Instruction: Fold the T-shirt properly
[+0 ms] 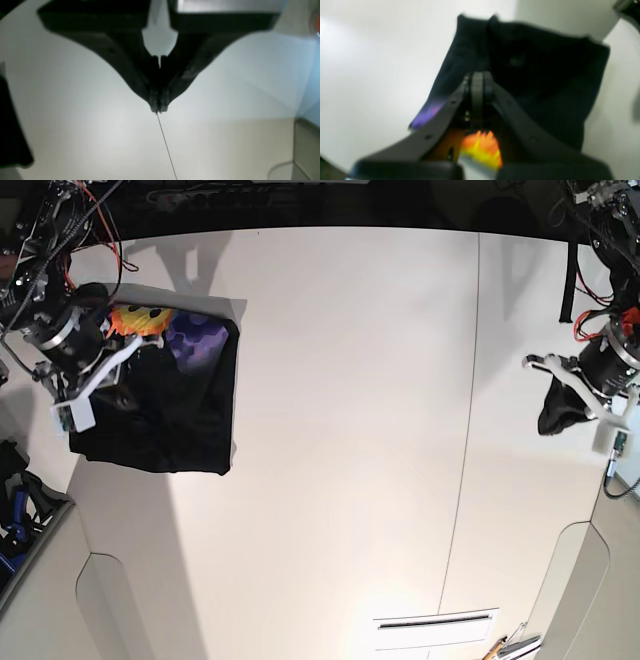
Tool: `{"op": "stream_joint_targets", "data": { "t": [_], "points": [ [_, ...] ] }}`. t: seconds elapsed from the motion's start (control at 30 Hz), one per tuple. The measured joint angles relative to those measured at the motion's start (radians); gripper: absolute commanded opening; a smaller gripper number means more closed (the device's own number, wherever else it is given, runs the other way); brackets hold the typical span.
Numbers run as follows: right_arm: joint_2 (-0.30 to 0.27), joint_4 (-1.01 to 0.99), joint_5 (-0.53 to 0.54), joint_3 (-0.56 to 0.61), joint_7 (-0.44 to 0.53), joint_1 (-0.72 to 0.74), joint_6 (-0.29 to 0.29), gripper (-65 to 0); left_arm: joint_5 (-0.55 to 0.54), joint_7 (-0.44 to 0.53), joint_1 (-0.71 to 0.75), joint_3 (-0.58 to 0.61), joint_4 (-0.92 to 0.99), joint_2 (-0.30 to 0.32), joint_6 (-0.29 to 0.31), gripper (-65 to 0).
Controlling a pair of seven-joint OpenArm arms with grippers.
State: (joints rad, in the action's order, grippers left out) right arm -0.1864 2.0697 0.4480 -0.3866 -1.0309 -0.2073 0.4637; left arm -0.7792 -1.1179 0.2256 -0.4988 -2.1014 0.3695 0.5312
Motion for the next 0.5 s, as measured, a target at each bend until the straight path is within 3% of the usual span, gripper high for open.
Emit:
{"op": "stream_joint_targets", "data": {
  "t": [0.27, 0.4, 0.5],
  "points": [
    [-0.005, 0.185, -0.001, -0.031, -0.069, -0.306, 0.005, -65.0, -0.008, -0.088, 0.276, -0.054, -0.092, 0.002, 0.003, -65.0],
    [-0.005, 0.203, 0.005, -0.088, -0.105, -0.456, 0.006, -65.0, -0.019, -0.143, 0.396, -0.164, -0.092, 0.003, 0.019, -65.0],
    [-0.007, 0.202, 0.011, -0.126, -0.110, -0.569, 0.005, -65.0, -0.090, -0.168, 0.496, -0.270, -0.091, 0.007, 0.024, -65.0]
  ]
}}
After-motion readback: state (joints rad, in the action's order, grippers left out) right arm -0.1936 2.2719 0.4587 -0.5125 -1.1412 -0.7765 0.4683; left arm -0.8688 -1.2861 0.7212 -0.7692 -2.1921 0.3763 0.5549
